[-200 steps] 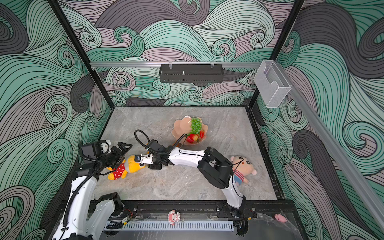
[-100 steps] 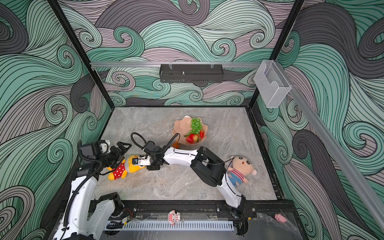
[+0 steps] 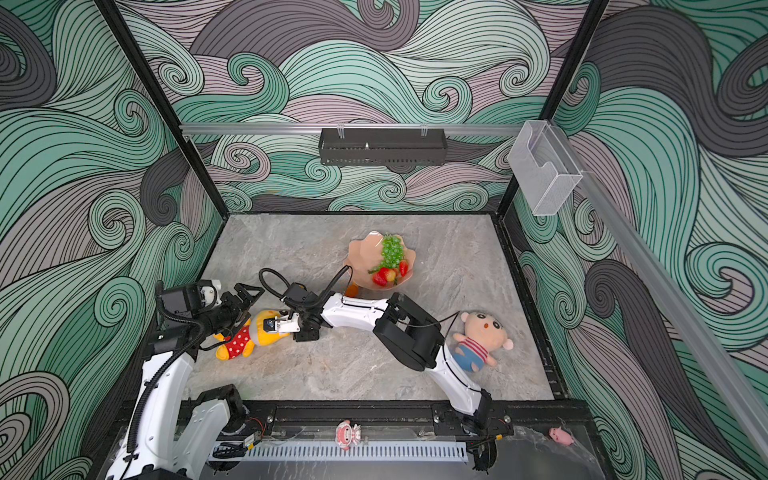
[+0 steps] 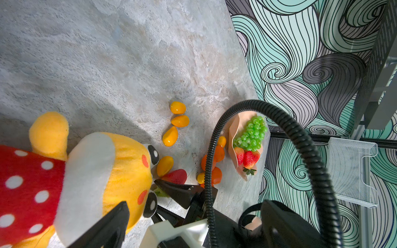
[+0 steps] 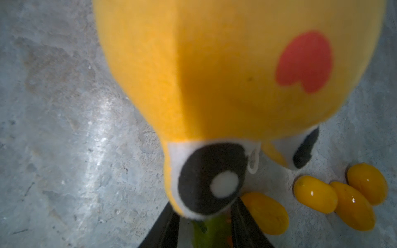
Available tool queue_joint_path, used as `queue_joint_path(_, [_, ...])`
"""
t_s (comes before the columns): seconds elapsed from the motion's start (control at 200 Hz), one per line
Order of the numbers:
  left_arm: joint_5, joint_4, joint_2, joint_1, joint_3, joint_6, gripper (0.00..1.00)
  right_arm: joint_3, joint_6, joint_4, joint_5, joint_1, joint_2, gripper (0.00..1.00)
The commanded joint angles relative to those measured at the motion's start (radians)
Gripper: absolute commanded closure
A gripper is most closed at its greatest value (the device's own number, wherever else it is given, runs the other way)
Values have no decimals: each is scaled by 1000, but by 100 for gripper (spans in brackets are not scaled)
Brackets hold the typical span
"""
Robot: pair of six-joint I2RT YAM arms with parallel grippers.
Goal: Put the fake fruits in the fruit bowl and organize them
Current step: 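Lower the right gripper and close it on the red strawberry's leaves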
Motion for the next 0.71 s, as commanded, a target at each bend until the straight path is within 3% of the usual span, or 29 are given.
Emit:
queue_joint_path(0.0, [21, 24, 4, 9, 2, 4, 2, 30, -16, -39, 20, 5, 20, 61])
queue_joint_path(0.525, [28, 27, 7, 9, 1, 6, 1, 15, -48, -45, 83, 6, 10, 62])
queue_joint_path(0.7, [28, 27, 8, 9, 3, 7, 1, 12, -59, -48, 100, 6, 12, 67])
